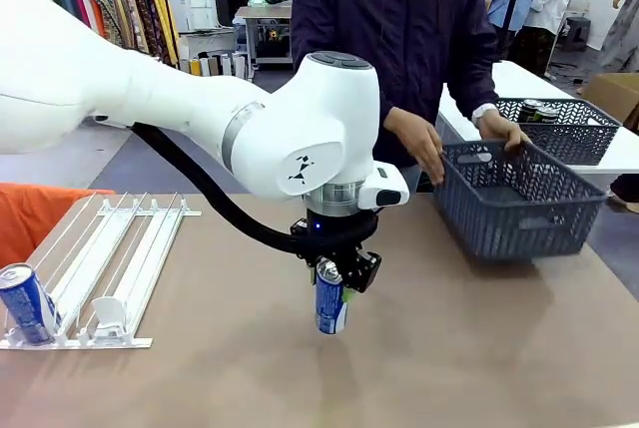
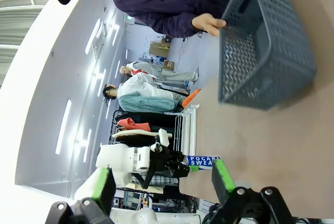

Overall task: Retrieve and store the cans from the dispenser.
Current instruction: Pick up one can from the Automatic Can Dispenser and place it in the middle of the table.

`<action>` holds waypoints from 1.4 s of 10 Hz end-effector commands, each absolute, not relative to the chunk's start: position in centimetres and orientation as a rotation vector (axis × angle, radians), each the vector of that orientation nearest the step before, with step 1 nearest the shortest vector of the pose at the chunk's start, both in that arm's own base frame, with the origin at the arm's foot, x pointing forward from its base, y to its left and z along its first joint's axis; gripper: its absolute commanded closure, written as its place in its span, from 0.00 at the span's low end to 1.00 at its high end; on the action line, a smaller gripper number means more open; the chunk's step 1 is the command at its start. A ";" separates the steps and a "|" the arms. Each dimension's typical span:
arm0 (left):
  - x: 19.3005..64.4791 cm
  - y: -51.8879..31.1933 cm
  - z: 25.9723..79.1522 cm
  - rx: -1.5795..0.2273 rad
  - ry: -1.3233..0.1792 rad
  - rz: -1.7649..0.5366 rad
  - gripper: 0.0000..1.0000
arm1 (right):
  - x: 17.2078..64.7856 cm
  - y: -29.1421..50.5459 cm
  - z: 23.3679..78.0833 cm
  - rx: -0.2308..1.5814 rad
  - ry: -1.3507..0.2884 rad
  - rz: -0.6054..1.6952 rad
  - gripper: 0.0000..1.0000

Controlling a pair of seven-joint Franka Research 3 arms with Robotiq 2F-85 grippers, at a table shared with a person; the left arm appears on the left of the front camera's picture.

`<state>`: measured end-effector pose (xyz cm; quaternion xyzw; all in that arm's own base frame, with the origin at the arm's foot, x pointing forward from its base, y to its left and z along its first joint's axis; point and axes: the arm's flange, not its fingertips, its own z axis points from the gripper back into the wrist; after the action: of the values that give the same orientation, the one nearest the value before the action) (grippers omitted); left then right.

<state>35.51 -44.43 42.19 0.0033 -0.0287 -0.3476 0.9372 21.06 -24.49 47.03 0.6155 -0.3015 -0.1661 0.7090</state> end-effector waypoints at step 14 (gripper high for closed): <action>36.9 -38.7 46.7 -0.141 -0.085 -0.633 0.00 | 21.4 -24.5 47.3 1.383 -0.705 -0.352 0.00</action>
<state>38.02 -41.84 44.58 -0.0433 -0.0283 -0.3170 0.9470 21.07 -24.48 47.02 0.6156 -0.3014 -0.1662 0.7090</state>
